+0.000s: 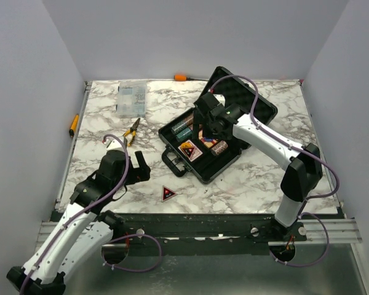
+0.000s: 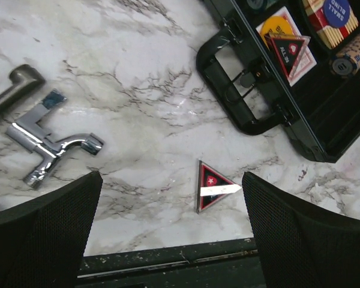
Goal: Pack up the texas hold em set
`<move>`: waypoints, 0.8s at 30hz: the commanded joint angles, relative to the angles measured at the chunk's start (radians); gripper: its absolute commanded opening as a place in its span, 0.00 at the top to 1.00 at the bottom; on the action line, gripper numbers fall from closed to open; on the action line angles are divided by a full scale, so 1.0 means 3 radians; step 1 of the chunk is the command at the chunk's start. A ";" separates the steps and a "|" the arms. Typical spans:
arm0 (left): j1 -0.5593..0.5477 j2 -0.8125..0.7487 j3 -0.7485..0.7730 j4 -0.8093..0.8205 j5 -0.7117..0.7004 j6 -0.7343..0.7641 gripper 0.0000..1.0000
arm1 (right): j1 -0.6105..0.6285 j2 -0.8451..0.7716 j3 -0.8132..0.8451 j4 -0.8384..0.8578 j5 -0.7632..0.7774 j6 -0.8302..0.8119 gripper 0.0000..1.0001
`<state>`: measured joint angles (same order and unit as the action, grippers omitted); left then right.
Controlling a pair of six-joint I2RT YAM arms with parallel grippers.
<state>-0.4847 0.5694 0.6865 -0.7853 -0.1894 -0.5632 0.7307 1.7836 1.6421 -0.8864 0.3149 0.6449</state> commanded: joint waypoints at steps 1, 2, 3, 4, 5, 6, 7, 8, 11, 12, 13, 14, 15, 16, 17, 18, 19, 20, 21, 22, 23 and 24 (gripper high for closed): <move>-0.0347 0.0174 -0.0083 0.0124 0.0019 -0.0348 0.02 | -0.0016 -0.0239 -0.0155 -0.0111 0.0116 0.0033 0.03; -0.0421 0.0222 -0.0115 0.0133 -0.0005 -0.0399 0.02 | -0.0021 -0.0266 -0.0187 -0.0113 0.0118 0.0038 0.03; -0.0515 0.0289 -0.0134 0.0140 -0.0025 -0.0451 0.03 | -0.0019 -0.0302 -0.0212 -0.0121 0.0124 0.0044 0.03; -0.0591 0.0341 -0.0167 0.0167 -0.0045 -0.0483 0.03 | -0.0017 -0.0330 -0.0239 -0.0124 0.0129 0.0051 0.03; -0.0678 0.0399 -0.0194 0.0194 -0.0062 -0.0515 0.03 | -0.0018 -0.0355 -0.0267 -0.0133 0.0131 0.0049 0.03; -0.0745 0.0441 -0.0223 0.0235 -0.0086 -0.0539 0.04 | -0.0018 -0.0380 -0.0297 -0.0136 0.0136 0.0052 0.03; -0.0805 0.0484 -0.0247 0.0264 -0.0096 -0.0557 0.04 | -0.0020 -0.0405 -0.0323 -0.0138 0.0140 0.0057 0.03; -0.0847 0.0526 -0.0276 0.0306 -0.0108 -0.0568 0.04 | -0.0018 -0.0425 -0.0359 -0.0141 0.0144 0.0059 0.03; -0.0967 0.0646 -0.0309 0.0399 -0.0121 -0.0560 0.04 | -0.0019 -0.0476 -0.0428 -0.0165 0.0152 0.0088 0.03; -0.1006 0.0704 -0.0310 0.0430 -0.0129 -0.0545 0.05 | -0.0020 -0.0486 -0.0451 -0.0169 0.0147 0.0099 0.03; -0.1034 0.0758 -0.0308 0.0451 -0.0134 -0.0534 0.05 | -0.0018 -0.0499 -0.0474 -0.0173 0.0143 0.0114 0.03; -0.1066 0.0825 -0.0301 0.0476 -0.0136 -0.0514 0.05 | -0.0022 -0.0507 -0.0488 -0.0173 0.0133 0.0125 0.03; -0.1094 0.0888 -0.0285 0.0501 -0.0141 -0.0503 0.05 | -0.0018 -0.0516 -0.0507 -0.0171 0.0120 0.0138 0.03; -0.1113 0.0960 -0.0270 0.0523 -0.0142 -0.0487 0.05 | -0.0019 -0.0520 -0.0517 -0.0168 0.0108 0.0153 0.03; -0.1136 0.1026 -0.0250 0.0554 -0.0145 -0.0470 0.06 | -0.0019 -0.0525 -0.0528 -0.0173 0.0103 0.0161 0.03; -0.1149 0.1108 -0.0232 0.0570 -0.0146 -0.0465 0.07 | -0.0017 -0.0525 -0.0530 -0.0175 0.0095 0.0171 0.03; -0.1160 0.1192 -0.0204 0.0589 -0.0141 -0.0464 0.07 | -0.0018 -0.0526 -0.0524 -0.0182 0.0092 0.0172 0.03; -0.1174 0.1270 -0.0180 0.0606 -0.0131 -0.0456 0.08 | -0.0018 -0.0523 -0.0516 -0.0193 0.0091 0.0179 0.03; -0.1198 0.1358 -0.0149 0.0631 -0.0126 -0.0441 0.08 | -0.0018 -0.0520 -0.0504 -0.0214 0.0095 0.0187 0.03; -0.1220 0.1432 -0.0120 0.0654 -0.0113 -0.0423 0.08 | -0.0018 -0.0523 -0.0499 -0.0227 0.0113 0.0206 0.03; -0.1245 0.1524 -0.0077 0.0681 -0.0103 -0.0396 0.08 | -0.0019 -0.0520 -0.0501 -0.0238 0.0118 0.0213 0.03; -0.1273 0.1602 -0.0032 0.0703 -0.0095 -0.0372 0.08 | -0.0017 -0.0526 -0.0502 -0.0245 0.0122 0.0224 0.03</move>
<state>-0.8383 0.9802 0.6163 -0.6289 -0.2070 -0.7029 0.7307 1.6508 1.4906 -0.9295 0.3279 0.6849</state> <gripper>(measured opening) 0.922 0.972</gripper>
